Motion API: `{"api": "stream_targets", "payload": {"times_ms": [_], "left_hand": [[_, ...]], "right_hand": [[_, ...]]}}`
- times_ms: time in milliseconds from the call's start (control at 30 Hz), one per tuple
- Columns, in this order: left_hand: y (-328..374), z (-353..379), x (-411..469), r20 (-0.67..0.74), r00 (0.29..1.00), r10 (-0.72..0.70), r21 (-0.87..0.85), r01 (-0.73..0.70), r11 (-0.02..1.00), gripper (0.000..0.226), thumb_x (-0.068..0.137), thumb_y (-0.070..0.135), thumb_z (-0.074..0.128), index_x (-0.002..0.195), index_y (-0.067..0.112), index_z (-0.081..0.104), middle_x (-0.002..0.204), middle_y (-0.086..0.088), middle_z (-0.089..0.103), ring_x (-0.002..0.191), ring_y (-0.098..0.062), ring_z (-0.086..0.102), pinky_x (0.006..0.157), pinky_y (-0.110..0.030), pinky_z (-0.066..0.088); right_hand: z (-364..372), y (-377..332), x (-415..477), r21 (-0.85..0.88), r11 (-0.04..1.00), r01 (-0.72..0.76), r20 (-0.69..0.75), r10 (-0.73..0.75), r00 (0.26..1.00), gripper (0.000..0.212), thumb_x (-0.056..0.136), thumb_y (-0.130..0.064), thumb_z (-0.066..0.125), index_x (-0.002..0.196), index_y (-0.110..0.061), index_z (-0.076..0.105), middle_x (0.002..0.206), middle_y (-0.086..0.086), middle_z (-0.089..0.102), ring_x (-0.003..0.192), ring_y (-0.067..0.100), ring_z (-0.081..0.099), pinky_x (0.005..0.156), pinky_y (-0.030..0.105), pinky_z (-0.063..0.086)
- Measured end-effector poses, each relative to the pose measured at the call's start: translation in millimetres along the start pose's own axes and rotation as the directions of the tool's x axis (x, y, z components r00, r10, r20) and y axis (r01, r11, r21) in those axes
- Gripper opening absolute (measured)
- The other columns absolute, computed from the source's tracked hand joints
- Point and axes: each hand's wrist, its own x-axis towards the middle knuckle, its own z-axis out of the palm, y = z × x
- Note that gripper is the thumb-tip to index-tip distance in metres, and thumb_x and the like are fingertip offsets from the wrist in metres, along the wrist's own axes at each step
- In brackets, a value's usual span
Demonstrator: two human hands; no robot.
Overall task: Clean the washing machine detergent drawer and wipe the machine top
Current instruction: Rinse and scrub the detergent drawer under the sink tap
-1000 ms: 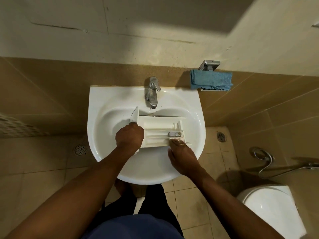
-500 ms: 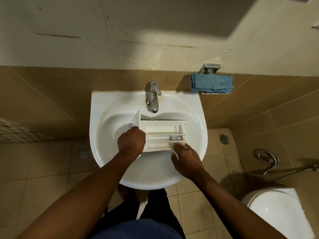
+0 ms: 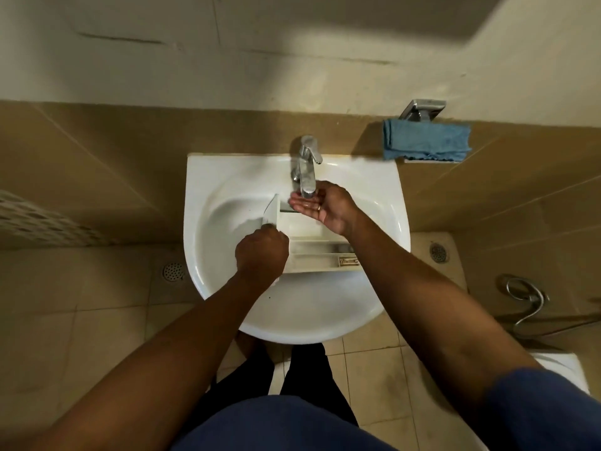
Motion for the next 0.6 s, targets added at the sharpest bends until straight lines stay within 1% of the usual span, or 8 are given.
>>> {"api": "stream_targets", "payload": {"times_ms": [33, 67, 100, 167, 267, 367, 467, 600], "left_hand": [[1, 0, 0, 0.041, 0.999, -0.021, -0.049, 0.023, 0.999, 0.024, 0.08, 0.032, 0.074, 0.072, 0.009, 0.07, 0.06, -0.005, 0.065, 0.051, -0.026, 0.066, 0.048, -0.023, 0.037], [1, 0, 0, 0.036, 0.998, -0.05, -0.081, 0.052, 0.995, 0.026, 0.087, 0.032, 0.069, 0.079, 0.007, 0.071, 0.066, -0.009, 0.068, 0.058, -0.031, 0.069, 0.051, -0.026, 0.039], [2, 2, -1, 0.044, 0.998, -0.042, -0.073, 0.045, 0.996, 0.026, 0.08, 0.031, 0.077, 0.074, 0.007, 0.07, 0.062, -0.009, 0.066, 0.052, -0.032, 0.067, 0.048, -0.026, 0.04], [2, 2, -3, 0.007, 1.0, -0.016, 0.003, 0.016, 1.0, 0.037, 0.047, 0.022, 0.096, 0.052, 0.01, 0.062, 0.043, -0.005, 0.052, 0.03, -0.026, 0.052, 0.035, -0.021, 0.039], [2, 2, -1, -0.066, 0.997, -0.034, -0.024, 0.032, 0.999, 0.048, 0.029, 0.014, 0.1, 0.044, 0.011, 0.056, 0.038, -0.003, 0.045, 0.023, -0.022, 0.045, 0.032, -0.02, 0.038], [4, -6, -5, -0.074, 0.997, -0.002, -0.026, 0.0, 1.0, 0.05, 0.027, 0.012, 0.101, 0.044, 0.01, 0.054, 0.039, -0.003, 0.044, 0.023, -0.021, 0.043, 0.032, -0.019, 0.037], [4, -6, -4, -0.138, 0.989, 0.044, 0.006, -0.044, 0.999, 0.051, 0.028, 0.012, 0.101, 0.046, 0.01, 0.054, 0.04, -0.004, 0.045, 0.023, -0.022, 0.043, 0.031, -0.019, 0.037], [3, -3, -4, -0.141, 0.988, 0.069, 0.037, -0.065, 0.997, 0.048, 0.033, 0.011, 0.1, 0.048, 0.009, 0.055, 0.041, -0.005, 0.046, 0.025, -0.021, 0.044, 0.033, -0.019, 0.038]], "right_hand": [[5, 1, 7, 0.036, 0.999, -0.024, 0.036, 0.023, 0.999, 0.04, 0.106, -0.017, 0.036, 0.105, 0.01, 0.066, 0.105, 0.027, 0.072, 0.09, 0.035, 0.075, 0.077, 0.04, 0.064], [10, 2, 12, 0.05, 0.998, -0.04, 0.061, 0.037, 0.997, 0.043, 0.106, -0.017, 0.034, 0.103, 0.01, 0.066, 0.103, 0.026, 0.072, 0.089, 0.034, 0.075, 0.078, 0.041, 0.064], [14, 1, 16, 0.067, 0.997, -0.048, 0.082, 0.042, 0.996, 0.044, 0.106, -0.018, 0.033, 0.1, 0.01, 0.066, 0.099, 0.025, 0.073, 0.087, 0.033, 0.076, 0.08, 0.041, 0.064], [18, -1, 17, 0.088, 0.995, -0.054, 0.086, 0.047, 0.995, 0.044, 0.106, -0.02, 0.033, 0.098, 0.009, 0.066, 0.092, 0.022, 0.075, 0.082, 0.03, 0.076, 0.085, 0.042, 0.062], [15, -2, 9, 0.137, 0.988, -0.068, 0.083, 0.056, 0.995, 0.042, 0.104, -0.017, 0.033, 0.098, 0.008, 0.065, 0.083, 0.02, 0.075, 0.075, 0.029, 0.076, 0.086, 0.041, 0.059], [14, 2, 4, 0.21, 0.974, -0.082, 0.084, 0.065, 0.994, 0.043, 0.102, -0.015, 0.03, 0.096, 0.011, 0.064, 0.084, 0.024, 0.075, 0.076, 0.034, 0.076, 0.078, 0.043, 0.062], [10, 6, 7, 0.252, 0.964, -0.08, 0.062, 0.067, 0.996, 0.042, 0.098, -0.013, 0.031, 0.1, 0.014, 0.063, 0.092, 0.029, 0.074, 0.08, 0.04, 0.076, 0.071, 0.043, 0.065], [6, 10, 10, 0.292, 0.953, -0.078, 0.064, 0.062, 0.996, 0.041, 0.098, -0.011, 0.031, 0.101, 0.016, 0.061, 0.097, 0.033, 0.072, 0.082, 0.044, 0.075, 0.071, 0.047, 0.064]]}}
